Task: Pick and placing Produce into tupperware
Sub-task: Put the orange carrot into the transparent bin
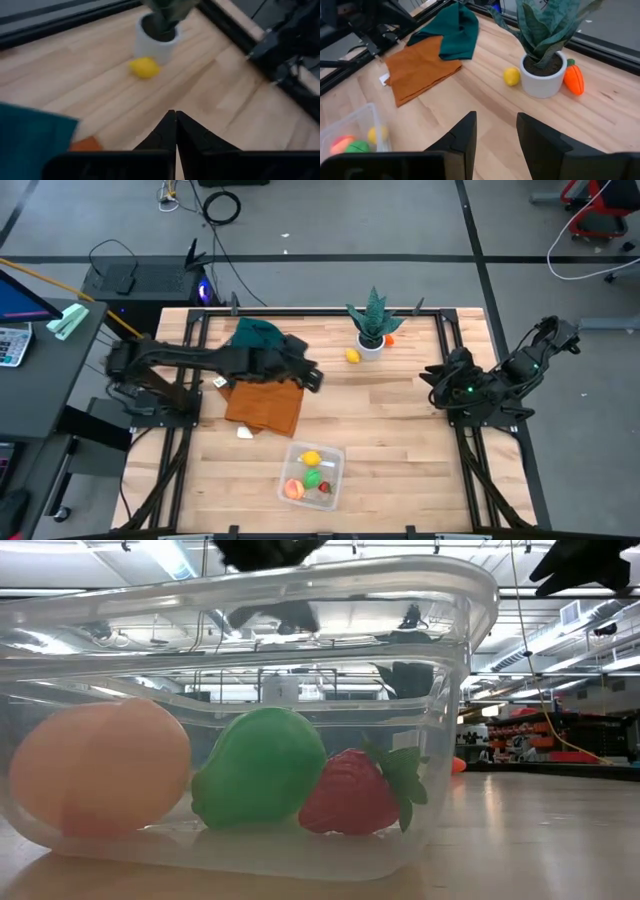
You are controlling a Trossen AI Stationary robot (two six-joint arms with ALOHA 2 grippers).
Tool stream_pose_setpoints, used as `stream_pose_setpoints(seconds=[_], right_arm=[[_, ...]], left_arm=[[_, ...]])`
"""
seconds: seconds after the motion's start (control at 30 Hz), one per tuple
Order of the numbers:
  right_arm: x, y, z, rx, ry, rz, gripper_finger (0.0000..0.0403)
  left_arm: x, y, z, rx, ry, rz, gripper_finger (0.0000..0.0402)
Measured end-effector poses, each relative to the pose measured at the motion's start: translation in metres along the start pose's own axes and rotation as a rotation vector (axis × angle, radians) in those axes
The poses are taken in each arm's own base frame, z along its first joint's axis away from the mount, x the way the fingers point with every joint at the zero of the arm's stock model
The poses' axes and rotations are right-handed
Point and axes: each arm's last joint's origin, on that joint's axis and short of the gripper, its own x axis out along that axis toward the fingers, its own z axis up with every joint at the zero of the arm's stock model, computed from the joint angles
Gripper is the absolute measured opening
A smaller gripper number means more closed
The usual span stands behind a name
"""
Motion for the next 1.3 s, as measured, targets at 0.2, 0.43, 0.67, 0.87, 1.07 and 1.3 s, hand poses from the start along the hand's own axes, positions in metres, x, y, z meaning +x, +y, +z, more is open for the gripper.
stream_pose_setpoints(seconds=[0.2, 0.43, 0.67, 0.87, 1.07, 1.3], right_arm=[[0.009, -0.009, -0.013, 0.066, -0.016, -0.03, 0.0108], [0.023, -0.02, -0.023, 0.194, -0.051, -0.082, 0.0108], [0.043, -0.026, -0.017, 0.325, -0.112, -0.188, 0.0108], [0.08, -0.033, -0.016, 0.386, -0.059, -0.216, 0.0108], [0.099, -0.054, -0.009, 0.467, -0.088, -0.329, 0.0108], [0.113, -0.077, 0.009, 0.486, -0.036, -0.318, 0.0104]], left_arm=[[-0.016, 0.031, 0.008, 0.007, -0.126, -0.105, 0.0032], [-0.023, 0.058, 0.016, 0.078, -0.187, -0.258, 0.0019], [-0.018, 0.073, 0.022, 0.197, -0.138, -0.342, 0.0009], [-0.015, 0.085, 0.031, 0.272, -0.128, -0.394, 0.0024], [-0.016, 0.095, 0.038, 0.315, -0.129, -0.429, 0.0026], [-0.014, 0.102, 0.04, 0.328, -0.104, -0.457, 0.001]])
